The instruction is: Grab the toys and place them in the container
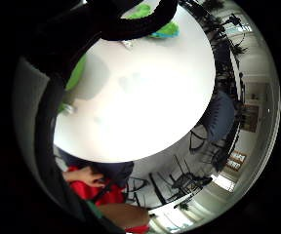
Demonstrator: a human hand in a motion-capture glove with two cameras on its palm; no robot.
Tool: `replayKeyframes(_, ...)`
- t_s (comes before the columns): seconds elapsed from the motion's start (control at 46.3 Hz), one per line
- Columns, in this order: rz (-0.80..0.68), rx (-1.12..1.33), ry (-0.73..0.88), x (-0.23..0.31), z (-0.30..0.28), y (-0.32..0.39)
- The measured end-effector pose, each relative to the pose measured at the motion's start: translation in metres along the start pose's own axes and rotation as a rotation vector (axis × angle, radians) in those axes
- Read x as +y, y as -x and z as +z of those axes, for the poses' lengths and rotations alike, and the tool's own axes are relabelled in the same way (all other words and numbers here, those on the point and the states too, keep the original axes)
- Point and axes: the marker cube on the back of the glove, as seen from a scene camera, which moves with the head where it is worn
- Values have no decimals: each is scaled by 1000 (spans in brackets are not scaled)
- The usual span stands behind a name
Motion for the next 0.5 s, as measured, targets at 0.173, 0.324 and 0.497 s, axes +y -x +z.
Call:
replayKeyframes(0.173,-5,7,22,-14,8,14)
replayKeyframes(0.324,-25,28,40,-31,23,29)
replayKeyframes(0.497,-27,81,113,-43,49,56)
